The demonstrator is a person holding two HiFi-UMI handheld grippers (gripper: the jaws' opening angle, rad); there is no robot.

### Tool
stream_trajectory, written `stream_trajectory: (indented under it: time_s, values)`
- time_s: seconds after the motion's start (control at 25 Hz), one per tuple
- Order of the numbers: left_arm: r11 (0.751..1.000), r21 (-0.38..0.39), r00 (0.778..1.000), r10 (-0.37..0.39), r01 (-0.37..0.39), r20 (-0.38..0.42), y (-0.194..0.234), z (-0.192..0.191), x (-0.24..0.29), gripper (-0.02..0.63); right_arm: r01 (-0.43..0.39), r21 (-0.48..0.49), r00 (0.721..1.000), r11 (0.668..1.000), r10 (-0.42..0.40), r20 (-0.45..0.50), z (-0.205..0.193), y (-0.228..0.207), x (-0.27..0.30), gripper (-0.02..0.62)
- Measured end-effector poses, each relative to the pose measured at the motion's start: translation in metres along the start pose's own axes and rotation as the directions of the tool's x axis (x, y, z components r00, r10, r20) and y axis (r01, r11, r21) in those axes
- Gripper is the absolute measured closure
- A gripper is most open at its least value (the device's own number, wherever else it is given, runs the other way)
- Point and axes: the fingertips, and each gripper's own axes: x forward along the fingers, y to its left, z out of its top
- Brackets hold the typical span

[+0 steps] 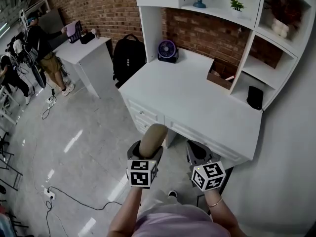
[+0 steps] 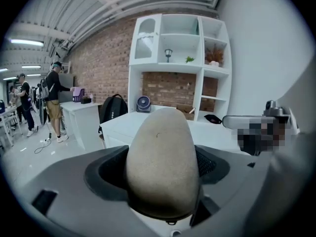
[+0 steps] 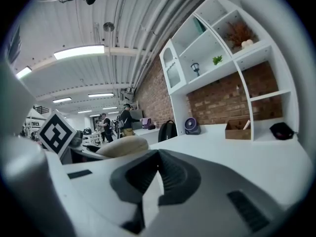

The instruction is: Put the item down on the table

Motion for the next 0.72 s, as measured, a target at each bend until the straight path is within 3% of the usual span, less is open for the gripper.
stream_trajectory:
  time_s: [0.36, 0.72]
  values:
    - [1.000, -0.010, 1.000, 0.010, -0.011, -0.026, 0.012, 0.007, 0.031, 0.216, 0.028, 0.038, 1.000, 0.999, -0.028, -0.005, -0.003, -0.026, 0.025, 0.594]
    - [0.999, -0.009, 0.998, -0.051, 0.051, -0.022, 0.038, 0.052, 0.132, 0.216, 0.091, 0.031, 0.996, 0.995, -0.091, 0.001, 0.019, -0.083, 0.106, 0.594]
